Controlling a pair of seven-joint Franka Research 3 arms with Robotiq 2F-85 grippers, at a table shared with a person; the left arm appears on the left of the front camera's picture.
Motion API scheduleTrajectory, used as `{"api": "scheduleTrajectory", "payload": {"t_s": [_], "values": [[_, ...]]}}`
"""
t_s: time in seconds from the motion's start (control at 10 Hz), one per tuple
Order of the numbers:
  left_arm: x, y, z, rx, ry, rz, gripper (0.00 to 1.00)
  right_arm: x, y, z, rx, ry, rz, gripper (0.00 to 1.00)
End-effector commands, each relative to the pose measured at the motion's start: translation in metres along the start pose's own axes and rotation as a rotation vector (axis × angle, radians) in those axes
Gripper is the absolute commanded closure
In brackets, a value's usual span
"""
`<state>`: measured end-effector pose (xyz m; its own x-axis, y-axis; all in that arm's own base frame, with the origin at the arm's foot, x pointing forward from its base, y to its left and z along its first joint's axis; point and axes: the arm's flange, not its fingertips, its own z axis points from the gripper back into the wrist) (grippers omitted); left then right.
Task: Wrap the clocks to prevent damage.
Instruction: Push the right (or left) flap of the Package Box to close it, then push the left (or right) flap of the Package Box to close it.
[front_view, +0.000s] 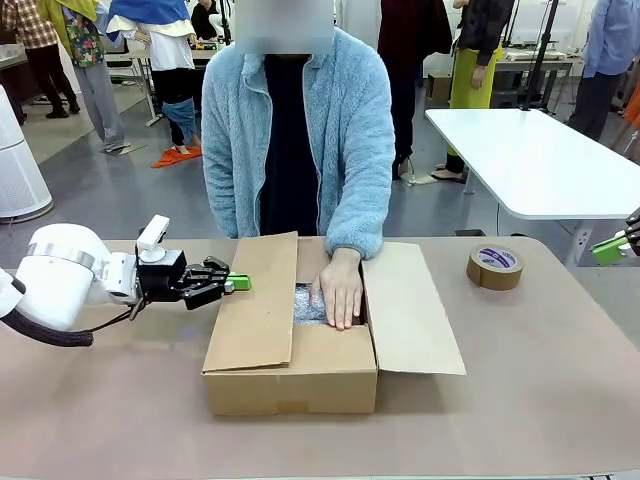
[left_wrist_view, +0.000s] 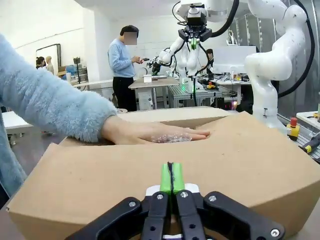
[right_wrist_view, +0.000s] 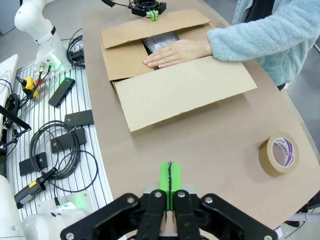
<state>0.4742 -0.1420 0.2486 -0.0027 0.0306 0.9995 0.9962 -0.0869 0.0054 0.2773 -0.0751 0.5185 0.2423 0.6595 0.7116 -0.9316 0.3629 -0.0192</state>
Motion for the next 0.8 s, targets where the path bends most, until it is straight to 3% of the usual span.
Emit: {"api": "scheduleTrajectory", "payload": {"t_s": [0.0,0.7], "values": [[-0.0001,0.0004,-0.0005,0.002,0.002,0.000,1.00,-0.0005,-0.0020,-0.0019,0.011,-0.028,0.009,0.99],[-0.0001,0.0004,-0.0005,0.002,0.002,0.000,1.00,-0.0005,-0.0020,-0.0019,0.011,-0.028,0.009,0.99]]}}
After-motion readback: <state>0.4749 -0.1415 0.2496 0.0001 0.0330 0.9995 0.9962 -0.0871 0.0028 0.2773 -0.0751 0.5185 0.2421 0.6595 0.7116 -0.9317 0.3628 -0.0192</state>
